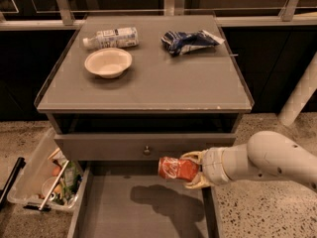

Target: Pick coke can from middle drawer and place on counter

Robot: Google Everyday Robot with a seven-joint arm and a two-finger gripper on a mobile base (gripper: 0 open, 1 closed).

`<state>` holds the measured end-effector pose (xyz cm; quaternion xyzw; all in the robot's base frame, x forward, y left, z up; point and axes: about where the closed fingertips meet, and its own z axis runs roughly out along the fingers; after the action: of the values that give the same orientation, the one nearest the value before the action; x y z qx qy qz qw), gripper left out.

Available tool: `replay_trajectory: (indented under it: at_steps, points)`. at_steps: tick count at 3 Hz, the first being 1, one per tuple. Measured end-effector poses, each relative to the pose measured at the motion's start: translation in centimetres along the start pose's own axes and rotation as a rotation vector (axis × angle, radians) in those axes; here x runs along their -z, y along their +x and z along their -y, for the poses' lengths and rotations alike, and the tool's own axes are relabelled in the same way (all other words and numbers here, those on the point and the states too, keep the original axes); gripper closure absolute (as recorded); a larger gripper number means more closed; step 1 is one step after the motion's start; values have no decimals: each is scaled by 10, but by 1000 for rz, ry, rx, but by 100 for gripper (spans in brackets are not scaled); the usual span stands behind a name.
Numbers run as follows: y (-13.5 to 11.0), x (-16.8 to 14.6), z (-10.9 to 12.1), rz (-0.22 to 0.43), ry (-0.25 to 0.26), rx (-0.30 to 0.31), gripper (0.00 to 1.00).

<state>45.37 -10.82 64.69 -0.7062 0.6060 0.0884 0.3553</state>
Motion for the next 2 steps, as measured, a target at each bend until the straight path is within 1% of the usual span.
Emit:
replay_trajectory:
  at_steps: [1,2]
  points:
    - [0,-6,-6,-4,-33,7,100]
    - [-14,19,-3,-13,-29,64,100]
